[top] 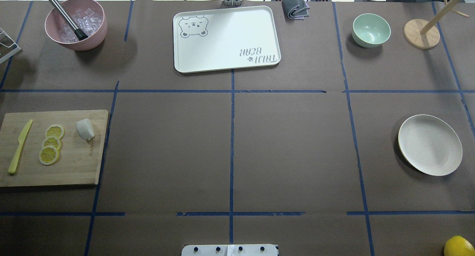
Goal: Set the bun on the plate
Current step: 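Move the right gripper down to the rim of the white plate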
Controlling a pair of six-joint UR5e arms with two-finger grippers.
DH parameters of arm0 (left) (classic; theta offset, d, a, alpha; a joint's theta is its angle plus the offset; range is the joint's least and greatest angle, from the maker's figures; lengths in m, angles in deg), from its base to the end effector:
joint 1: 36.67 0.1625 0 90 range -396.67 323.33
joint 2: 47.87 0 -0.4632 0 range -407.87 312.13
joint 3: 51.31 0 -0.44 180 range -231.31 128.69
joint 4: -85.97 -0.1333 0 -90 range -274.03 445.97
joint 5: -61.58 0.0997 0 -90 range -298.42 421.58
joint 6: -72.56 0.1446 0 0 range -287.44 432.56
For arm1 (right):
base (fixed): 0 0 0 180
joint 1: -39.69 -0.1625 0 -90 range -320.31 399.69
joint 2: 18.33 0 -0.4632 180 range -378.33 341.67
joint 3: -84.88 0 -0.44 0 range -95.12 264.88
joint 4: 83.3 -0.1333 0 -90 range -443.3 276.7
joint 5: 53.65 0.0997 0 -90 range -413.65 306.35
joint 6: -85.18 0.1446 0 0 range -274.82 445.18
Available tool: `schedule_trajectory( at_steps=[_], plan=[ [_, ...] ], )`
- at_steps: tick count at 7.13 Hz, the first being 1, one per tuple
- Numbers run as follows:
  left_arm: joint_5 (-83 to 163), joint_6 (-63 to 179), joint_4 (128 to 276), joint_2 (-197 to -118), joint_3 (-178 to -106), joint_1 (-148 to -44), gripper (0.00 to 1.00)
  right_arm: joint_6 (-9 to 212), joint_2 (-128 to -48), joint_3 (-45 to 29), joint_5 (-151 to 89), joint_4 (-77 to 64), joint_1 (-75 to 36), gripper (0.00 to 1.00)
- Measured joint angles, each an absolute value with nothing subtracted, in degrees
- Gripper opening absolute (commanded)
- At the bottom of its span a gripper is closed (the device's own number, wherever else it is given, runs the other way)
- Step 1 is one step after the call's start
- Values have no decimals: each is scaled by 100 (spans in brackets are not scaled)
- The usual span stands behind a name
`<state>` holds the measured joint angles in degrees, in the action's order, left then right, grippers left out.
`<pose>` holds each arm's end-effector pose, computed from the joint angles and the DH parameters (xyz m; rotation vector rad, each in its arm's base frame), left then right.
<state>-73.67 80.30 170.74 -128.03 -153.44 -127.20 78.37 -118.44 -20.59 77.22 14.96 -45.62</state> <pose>-0.0348 -0.4545 0.7081 0.0084 0.7914 0.0989 0.0017 -0.4525 0.6917 -0.0353 -0.7149 -0.1740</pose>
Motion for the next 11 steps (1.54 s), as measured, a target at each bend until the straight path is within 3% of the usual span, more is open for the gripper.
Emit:
schedule_trajectory(
  at_steps=[5,11],
  plan=[
    [-7398,8047,17094,-12712,-15352,-12712,100,7950,-11729,-1512,8208,1046,-4362,100],
    [-7403,8047,17073,-12706,-15353,-12711,100,10635,-11831,-268,8204,-2943,-3160,99]
  ],
)
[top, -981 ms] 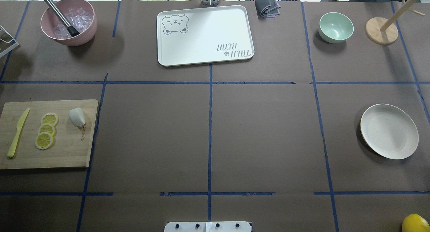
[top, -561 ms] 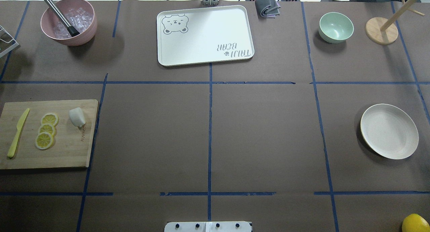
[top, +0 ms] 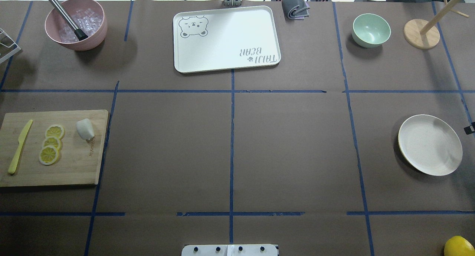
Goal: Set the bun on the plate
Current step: 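Move the right gripper down to the rim of the white plate, then grip the plate rim with the right gripper and slide it toward the table center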
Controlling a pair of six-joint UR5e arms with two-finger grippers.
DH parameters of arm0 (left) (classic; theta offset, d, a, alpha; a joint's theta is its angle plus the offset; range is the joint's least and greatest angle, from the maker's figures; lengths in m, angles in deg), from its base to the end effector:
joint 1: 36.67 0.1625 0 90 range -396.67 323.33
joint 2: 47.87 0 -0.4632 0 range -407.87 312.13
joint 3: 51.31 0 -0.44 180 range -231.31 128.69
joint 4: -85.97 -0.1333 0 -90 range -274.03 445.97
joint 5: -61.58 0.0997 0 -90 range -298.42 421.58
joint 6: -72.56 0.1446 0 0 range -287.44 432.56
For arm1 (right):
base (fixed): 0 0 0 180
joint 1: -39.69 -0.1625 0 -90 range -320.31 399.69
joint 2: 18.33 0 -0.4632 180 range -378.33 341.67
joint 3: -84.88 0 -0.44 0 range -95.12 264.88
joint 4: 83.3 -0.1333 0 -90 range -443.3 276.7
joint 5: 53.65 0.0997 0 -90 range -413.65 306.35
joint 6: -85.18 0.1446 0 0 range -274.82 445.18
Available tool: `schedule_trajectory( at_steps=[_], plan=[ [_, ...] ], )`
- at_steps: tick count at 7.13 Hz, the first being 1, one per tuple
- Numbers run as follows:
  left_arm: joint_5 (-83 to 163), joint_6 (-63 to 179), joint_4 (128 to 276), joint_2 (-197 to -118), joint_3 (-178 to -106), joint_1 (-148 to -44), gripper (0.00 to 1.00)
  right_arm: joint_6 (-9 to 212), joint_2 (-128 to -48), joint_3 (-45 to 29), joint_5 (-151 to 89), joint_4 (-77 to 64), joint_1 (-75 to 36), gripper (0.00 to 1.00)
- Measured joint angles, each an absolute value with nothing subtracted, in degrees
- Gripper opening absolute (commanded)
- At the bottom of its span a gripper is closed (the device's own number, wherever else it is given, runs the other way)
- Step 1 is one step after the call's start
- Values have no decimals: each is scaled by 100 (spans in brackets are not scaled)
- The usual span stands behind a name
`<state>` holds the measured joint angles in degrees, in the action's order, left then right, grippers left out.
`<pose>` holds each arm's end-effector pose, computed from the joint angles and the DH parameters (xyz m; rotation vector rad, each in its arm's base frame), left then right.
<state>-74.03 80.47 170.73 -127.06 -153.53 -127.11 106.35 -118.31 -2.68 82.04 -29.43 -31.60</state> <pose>-0.0334 -0.4455 0.7142 -0.0052 0.7985 0.0968 -0.1261 -0.4655 0.7657 0.1000 -0.8717 -0.1248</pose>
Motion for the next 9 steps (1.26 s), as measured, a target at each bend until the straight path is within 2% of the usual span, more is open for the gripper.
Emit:
schedule_trajectory(
  at_steps=[1,2,3,4,5,9],
  plan=[
    [-7403,8047,17071,-12706,-15353,-12711,100,11125,-11838,-121,8057,-3453,-2915,99],
    [-7403,8047,17068,-12703,-15353,-12713,100,11389,-11840,21,7971,-3794,-2729,94],
    [-7403,8047,17066,-12690,-15356,-12716,100,11493,-11843,108,7909,-3949,-2602,50],
    [-7403,8047,17068,-12671,-15359,-12717,100,11534,-11842,145,7855,-4005,-2530,16],
    [-7403,8047,17069,-12660,-15360,-12716,100,11548,-11838,153,7833,-4026,-2500,3],
    [-7406,8047,17076,-12636,-15362,-12712,100,11558,-11791,98,7829,-4089,-2487,0]
  ],
)
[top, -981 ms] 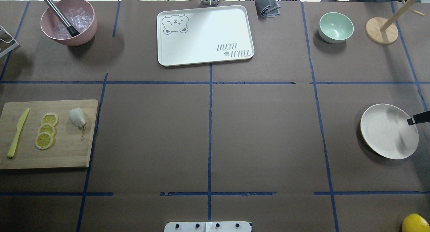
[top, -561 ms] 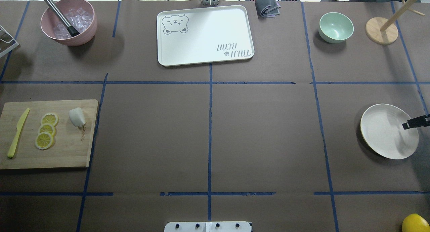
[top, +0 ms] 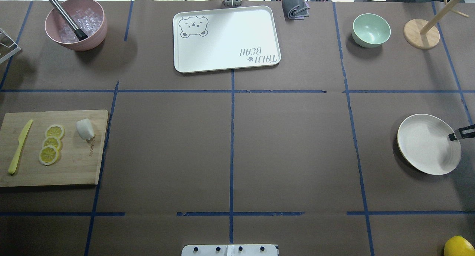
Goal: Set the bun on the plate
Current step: 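Grip the plate rim with the right gripper and slide it toward the table center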
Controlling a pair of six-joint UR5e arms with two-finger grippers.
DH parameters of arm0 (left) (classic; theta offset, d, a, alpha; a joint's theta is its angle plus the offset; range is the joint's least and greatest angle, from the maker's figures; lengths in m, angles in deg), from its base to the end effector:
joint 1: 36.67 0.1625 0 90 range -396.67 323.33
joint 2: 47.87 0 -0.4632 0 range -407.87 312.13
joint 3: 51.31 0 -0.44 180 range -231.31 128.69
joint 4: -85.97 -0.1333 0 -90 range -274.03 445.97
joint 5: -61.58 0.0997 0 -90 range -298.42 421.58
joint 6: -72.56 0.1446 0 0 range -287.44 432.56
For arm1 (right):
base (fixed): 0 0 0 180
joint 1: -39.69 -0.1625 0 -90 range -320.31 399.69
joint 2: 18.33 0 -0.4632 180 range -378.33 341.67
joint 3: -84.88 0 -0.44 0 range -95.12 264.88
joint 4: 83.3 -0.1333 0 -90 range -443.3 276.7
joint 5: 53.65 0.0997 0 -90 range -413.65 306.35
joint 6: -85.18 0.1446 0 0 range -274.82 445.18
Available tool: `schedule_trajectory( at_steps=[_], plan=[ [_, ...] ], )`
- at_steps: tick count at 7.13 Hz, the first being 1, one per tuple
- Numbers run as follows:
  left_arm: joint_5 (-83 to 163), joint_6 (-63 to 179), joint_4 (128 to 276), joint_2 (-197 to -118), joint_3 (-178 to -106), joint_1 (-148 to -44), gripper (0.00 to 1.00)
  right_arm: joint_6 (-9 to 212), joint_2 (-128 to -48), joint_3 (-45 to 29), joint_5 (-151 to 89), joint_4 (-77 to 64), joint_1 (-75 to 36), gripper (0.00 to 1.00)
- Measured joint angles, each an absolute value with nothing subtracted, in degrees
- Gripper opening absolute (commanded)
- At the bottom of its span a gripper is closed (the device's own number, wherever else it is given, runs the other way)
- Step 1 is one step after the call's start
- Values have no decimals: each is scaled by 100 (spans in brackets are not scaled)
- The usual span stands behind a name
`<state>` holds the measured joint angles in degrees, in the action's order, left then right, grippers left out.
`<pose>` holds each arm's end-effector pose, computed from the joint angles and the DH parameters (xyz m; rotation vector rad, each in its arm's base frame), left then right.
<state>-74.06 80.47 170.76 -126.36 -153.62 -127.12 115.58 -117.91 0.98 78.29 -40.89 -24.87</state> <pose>-0.0334 -0.4389 0.7187 -0.0146 0.7996 0.0925 -0.1765 -0.4565 0.7768 0.1359 -0.8775 -0.1229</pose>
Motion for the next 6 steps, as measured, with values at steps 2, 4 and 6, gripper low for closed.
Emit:
schedule_trajectory(
  at_steps=[2,4,6],
  plan=[
    [-7411,8047,17073,-12636,-15360,-12711,100,12091,-11634,-175,7878,-4090,-2464,0],
    [-7412,8047,17070,-12635,-15360,-12711,100,13568,-11003,-499,7830,-4074,-2041,0],
    [-7412,8047,17068,-12635,-15358,-12711,100,15085,-10051,-561,7222,-4015,-1116,0]
  ],
)
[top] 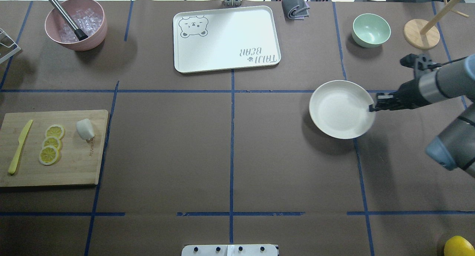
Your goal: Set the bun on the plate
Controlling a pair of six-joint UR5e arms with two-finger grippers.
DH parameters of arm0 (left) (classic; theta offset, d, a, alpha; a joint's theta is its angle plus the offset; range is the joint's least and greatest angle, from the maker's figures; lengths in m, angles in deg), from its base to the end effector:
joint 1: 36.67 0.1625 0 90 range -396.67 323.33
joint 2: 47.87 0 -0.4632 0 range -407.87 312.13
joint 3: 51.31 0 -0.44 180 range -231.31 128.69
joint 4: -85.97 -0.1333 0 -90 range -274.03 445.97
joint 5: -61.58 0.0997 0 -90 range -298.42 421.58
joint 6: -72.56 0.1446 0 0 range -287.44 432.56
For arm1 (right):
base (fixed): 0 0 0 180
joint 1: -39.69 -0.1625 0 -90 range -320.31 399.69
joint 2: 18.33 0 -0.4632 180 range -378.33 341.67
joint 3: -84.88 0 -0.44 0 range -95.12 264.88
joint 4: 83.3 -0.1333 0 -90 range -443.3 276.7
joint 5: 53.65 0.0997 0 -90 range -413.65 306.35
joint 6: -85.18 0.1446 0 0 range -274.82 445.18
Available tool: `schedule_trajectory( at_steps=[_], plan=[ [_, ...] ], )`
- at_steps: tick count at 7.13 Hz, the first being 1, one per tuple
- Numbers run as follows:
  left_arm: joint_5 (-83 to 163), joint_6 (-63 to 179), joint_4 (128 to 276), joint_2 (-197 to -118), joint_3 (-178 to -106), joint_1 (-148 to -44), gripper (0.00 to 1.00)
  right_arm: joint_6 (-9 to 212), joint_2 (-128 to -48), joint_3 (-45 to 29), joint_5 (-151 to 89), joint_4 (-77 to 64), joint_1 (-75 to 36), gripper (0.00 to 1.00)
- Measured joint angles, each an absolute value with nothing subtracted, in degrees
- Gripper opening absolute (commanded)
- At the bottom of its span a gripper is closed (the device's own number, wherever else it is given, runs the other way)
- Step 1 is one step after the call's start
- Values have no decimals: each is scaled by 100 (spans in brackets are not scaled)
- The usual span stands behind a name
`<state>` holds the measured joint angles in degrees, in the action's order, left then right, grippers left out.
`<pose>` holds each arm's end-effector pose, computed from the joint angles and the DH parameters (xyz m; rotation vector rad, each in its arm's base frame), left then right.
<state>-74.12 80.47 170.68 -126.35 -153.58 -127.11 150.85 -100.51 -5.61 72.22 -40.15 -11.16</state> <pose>-0.0332 -0.4386 0.7192 -0.0168 0.8008 0.0917 -0.3737 -0.5359 0.5429 0.1103 -1.0846 0.1150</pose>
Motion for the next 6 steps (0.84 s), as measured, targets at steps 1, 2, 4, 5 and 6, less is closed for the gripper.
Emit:
schedule_trajectory(
  at_steps=[1,2,4,5,6],
  plan=[
    [-7412,8047,17067,-12635,-15358,-12711,100,15747,-9480,-543,6682,-3801,-542,0],
    [-7412,8047,17067,-12636,-15356,-12711,100,16268,-8823,-529,6178,-3288,-30,0],
    [-7412,8047,17070,-12636,-15353,-12705,100,16951,-7850,-524,5450,-2384,692,0],
    [-7412,8047,17075,-12635,-15353,-12704,100,17139,-7669,-526,5206,-2238,954,5],
    [-7412,8047,17077,-12635,-15350,-12703,100,17219,-7612,-526,5004,-2186,1179,48]
  ],
)
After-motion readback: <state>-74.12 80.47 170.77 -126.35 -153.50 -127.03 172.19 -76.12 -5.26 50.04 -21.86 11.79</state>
